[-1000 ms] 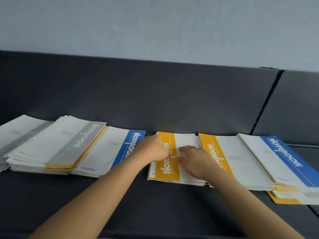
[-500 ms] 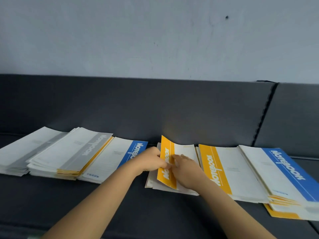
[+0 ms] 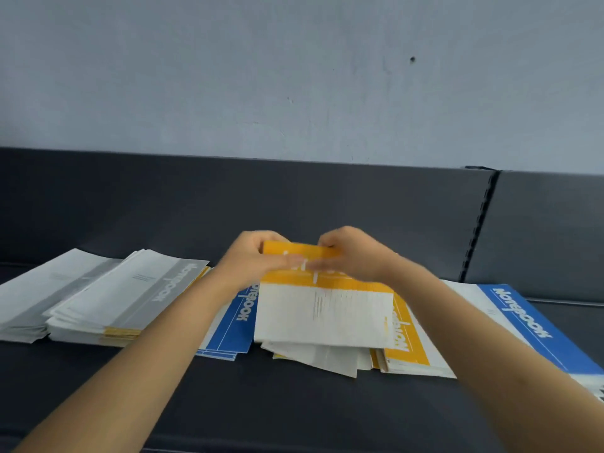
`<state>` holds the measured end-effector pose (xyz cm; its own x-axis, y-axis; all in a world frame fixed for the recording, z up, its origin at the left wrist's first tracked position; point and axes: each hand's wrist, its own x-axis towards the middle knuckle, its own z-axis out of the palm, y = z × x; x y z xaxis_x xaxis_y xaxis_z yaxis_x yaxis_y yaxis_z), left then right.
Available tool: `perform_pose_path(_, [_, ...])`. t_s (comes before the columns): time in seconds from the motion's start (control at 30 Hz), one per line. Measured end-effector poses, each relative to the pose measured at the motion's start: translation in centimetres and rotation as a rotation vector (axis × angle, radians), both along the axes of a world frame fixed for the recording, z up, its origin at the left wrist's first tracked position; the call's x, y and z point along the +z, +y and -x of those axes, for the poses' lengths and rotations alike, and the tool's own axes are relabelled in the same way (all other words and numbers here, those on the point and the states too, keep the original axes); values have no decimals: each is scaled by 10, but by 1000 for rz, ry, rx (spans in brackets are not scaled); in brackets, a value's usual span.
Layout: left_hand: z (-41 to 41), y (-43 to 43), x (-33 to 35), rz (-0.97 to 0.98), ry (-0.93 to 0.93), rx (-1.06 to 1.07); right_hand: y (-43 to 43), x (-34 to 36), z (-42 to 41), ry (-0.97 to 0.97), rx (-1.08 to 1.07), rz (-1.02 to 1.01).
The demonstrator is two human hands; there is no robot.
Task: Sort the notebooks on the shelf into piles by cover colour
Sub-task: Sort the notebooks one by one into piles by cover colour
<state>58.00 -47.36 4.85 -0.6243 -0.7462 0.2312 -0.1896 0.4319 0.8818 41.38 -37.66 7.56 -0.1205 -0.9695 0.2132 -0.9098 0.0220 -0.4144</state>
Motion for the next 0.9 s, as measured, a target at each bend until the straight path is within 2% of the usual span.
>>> perform_pose_path(0.07, [-5,-6,-6,-113,132,165,4,8,7,-126,-68,78])
perform_pose_path(0.13, [-9,-7,-13,-241,88,252,7,6,15,-316,-152,120])
perform_pose_path(0.23, [-9,-6,-23,-517,102,130,5,-14,14,-700,-255,152])
perform_pose_path(0.3, [-7,0,-30,-593,167,55,0,-35,2,-905,-307,153])
perform_pose_path(0.33, [-6,0,-35,-573,182,59,-4,-48,-4,-948,-334,142])
perform_pose_path(0.47, [-13,-7,-43,-477,220,169,-16,-84,-27,-907,-365,98])
perform_pose_path(0.53, [-25,-15,-43,-439,238,195,-20,-87,-38,-1068,-341,102])
perform_pose_path(0.63, [-56,-34,-39,-279,128,149,-36,-84,-63,-1248,-293,17])
perform_pose_path(0.77, [-111,-70,-27,-82,-41,38,-72,-74,-116,-1078,-282,56])
perform_pose_path(0.9, [-160,-127,-15,147,-218,113,-119,-68,-176,-910,-290,107])
